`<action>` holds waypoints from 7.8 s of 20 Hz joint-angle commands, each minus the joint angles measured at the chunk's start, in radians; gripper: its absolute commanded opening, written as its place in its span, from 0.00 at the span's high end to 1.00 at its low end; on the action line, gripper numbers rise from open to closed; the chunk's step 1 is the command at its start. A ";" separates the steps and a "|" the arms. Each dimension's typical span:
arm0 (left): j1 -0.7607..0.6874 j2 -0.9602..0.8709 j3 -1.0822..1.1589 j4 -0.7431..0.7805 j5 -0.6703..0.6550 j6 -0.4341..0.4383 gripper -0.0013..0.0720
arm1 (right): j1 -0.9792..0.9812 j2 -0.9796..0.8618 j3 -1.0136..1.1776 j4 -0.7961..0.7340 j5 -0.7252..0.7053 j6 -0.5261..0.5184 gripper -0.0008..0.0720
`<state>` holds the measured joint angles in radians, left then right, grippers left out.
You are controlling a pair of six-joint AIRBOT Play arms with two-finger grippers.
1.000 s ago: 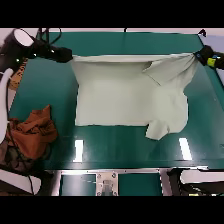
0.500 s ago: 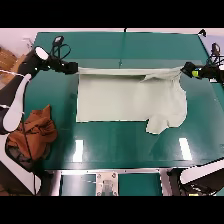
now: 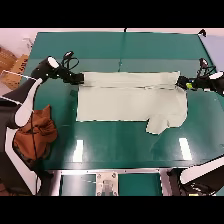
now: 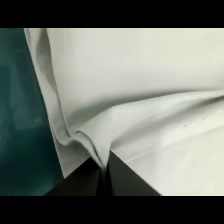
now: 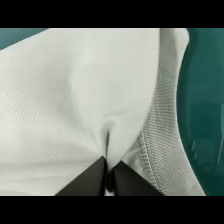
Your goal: Fold the shirts.
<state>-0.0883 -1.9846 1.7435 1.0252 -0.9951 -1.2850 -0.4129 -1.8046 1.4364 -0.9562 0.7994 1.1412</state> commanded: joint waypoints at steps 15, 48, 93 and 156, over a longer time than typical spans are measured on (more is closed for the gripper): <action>0.031 0.330 -0.154 0.074 -0.611 -0.176 0.95 | -0.357 0.521 -0.402 -0.085 0.406 0.159 0.96; -0.192 0.647 -1.035 -0.306 0.414 -0.146 0.95 | -0.456 0.702 -0.915 -0.039 0.265 0.207 0.29; -0.023 0.085 0.006 -0.016 0.015 -0.057 0.00 | -0.039 -0.097 0.287 0.020 0.330 0.323 0.37; 0.061 0.169 0.333 -0.029 -0.624 -0.048 0.95 | 0.856 -0.113 0.469 0.248 0.311 0.402 0.44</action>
<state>-0.0341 -1.8194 2.0754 0.9936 -1.6096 -1.3472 0.4789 -1.9240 1.9045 -0.6891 1.0595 1.4986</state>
